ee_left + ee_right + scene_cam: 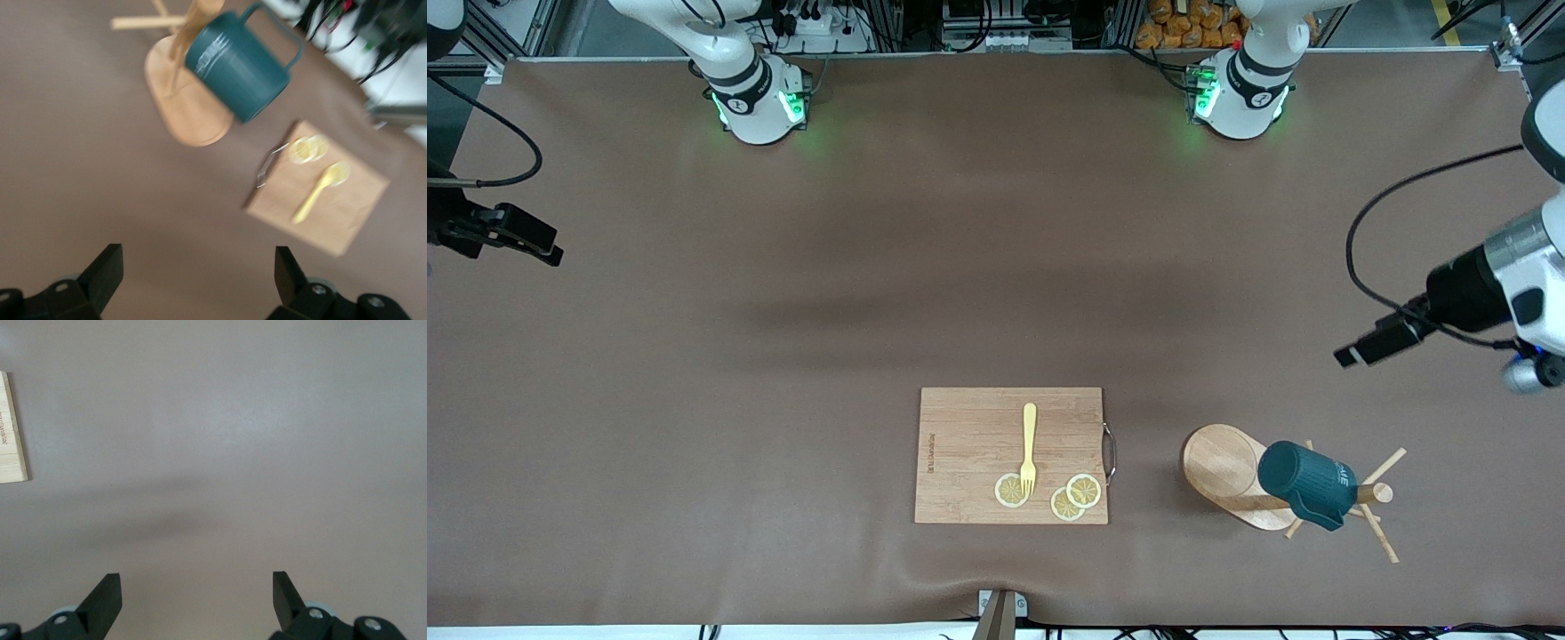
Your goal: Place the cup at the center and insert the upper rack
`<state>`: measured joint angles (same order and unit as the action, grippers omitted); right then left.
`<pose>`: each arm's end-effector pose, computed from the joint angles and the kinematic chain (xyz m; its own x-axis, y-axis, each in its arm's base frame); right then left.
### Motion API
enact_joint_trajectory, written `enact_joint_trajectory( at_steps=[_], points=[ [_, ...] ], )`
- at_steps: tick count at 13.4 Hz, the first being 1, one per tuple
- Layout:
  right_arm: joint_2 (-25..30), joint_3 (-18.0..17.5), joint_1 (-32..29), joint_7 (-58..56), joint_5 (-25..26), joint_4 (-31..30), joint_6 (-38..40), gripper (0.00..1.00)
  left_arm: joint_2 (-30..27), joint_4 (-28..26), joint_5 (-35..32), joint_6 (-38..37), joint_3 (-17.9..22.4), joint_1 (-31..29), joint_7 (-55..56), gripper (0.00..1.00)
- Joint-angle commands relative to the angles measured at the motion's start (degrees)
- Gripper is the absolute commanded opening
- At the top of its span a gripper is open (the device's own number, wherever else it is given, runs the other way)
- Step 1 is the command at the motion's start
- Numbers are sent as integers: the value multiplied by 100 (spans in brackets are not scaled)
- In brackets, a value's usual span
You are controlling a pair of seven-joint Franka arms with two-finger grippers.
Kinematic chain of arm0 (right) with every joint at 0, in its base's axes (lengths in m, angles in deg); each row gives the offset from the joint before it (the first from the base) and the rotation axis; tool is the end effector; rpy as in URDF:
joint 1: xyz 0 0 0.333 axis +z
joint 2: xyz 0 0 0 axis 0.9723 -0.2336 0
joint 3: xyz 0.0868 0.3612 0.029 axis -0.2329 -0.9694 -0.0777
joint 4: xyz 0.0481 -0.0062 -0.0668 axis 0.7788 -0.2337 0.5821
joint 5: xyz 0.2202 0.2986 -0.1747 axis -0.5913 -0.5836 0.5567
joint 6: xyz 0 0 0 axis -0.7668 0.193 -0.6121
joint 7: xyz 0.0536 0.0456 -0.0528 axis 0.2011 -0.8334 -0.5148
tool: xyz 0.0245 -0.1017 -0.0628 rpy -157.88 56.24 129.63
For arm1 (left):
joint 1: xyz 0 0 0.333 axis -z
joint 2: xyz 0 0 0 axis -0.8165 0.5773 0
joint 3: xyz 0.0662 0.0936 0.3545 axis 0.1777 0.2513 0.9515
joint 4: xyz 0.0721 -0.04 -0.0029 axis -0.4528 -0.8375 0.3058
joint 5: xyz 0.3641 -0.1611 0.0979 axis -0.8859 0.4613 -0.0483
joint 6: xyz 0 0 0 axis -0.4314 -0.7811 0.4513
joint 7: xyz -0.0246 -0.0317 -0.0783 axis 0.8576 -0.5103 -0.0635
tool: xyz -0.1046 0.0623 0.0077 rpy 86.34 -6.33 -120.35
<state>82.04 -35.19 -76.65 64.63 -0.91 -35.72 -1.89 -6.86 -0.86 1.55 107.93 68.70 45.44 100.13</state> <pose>0.5900 -0.0115 0.6741 0.9950 -0.0998 -0.0083 -0.0994 -0.9943 0.0376 0.6523 -0.0651 0.6071 0.8913 0.4497 -0.0589 0.4503 -0.8620 0.2329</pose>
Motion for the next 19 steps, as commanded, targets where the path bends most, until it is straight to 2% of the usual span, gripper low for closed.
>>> enact_joint_trajectory(
  at_steps=[1,3,8,11,12,17,19],
  points=[
    [-19,-9,-28,43,-39,82,59,100,-656,-485,-407,-457,352,560,-472,100],
    [-19,-9,-28,43,-48,82,50,100,-964,-661,-749,-800,370,710,-1332,100],
    [-19,-9,-28,43,-48,82,50,100,-1194,-653,-1103,-1284,483,973,-2345,100],
    [-19,-9,-28,43,-48,82,50,100,-1405,-636,-1137,-1583,1193,1543,-2969,100],
    [-19,-9,-36,34,-48,82,50,100,-1440,-584,-1216,-1593,1300,1615,-3084,100],
    [-19,-1,-45,25,-118,82,50,100,-1361,-180,-1226,-1619,1240,1563,-2997,100],
    [-19,-1,-36,25,-118,82,50,100,-1361,-144,-1147,-1637,1021,1432,-2779,100]
  ],
)
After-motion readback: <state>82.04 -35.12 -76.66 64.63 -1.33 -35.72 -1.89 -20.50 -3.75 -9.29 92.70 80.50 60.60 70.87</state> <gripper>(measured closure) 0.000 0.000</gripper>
